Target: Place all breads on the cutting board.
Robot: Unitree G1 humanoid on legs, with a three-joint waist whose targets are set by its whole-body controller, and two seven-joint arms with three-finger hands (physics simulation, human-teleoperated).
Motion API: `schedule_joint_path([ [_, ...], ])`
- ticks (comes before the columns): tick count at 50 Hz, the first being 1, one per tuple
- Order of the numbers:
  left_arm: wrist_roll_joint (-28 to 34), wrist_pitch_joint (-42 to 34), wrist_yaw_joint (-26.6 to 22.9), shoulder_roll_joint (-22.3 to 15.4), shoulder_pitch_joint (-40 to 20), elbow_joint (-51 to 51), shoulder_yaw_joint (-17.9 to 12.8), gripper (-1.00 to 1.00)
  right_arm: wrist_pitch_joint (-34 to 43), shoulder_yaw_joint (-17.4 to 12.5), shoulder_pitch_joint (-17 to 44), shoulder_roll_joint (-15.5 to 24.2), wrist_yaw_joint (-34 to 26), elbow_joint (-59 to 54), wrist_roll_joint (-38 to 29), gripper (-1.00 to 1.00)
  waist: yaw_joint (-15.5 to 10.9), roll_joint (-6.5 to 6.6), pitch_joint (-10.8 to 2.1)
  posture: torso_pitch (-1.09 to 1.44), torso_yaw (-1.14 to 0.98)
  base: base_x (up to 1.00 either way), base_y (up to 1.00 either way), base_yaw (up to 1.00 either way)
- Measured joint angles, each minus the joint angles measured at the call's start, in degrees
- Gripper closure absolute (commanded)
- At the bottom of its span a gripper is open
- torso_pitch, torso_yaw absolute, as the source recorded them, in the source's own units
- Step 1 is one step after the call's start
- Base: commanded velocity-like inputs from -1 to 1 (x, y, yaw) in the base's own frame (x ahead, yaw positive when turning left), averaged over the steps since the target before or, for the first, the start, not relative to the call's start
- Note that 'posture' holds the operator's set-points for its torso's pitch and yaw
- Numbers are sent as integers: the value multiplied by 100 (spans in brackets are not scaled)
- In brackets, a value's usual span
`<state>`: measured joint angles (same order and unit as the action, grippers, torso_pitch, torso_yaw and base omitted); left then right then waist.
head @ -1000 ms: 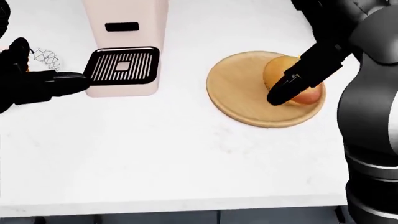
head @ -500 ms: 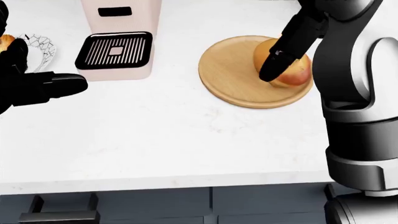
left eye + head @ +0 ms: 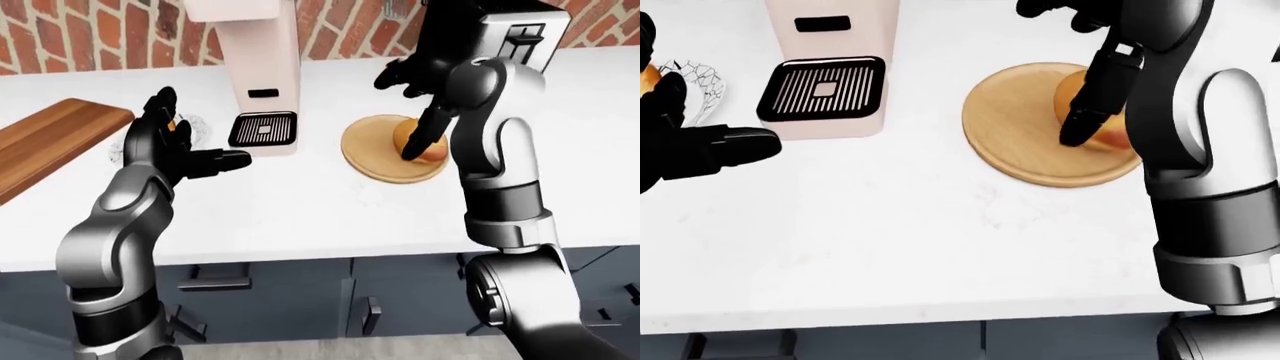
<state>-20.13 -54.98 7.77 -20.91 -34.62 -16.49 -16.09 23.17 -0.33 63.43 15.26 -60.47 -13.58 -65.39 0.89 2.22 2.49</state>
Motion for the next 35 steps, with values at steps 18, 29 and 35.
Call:
schedule_joint_path([
  [18, -7, 36, 4, 19, 31, -10, 3, -100, -590, -140, -36, 325, -772, 187, -497, -42, 32, -16, 18, 0, 0, 0, 0, 0],
  [29, -6, 16, 17, 32, 62, -32, -11, -100, -873, -197, -64, 428, -879, -64, -638, -65, 36, -14, 37, 0, 0, 0, 0, 0],
  [35, -37, -15, 24, 39, 98, -117, -27, -100, -969, -169, -232, 390, -712, -176, -693, -60, 27, -15, 25, 0, 0, 0, 0, 0],
])
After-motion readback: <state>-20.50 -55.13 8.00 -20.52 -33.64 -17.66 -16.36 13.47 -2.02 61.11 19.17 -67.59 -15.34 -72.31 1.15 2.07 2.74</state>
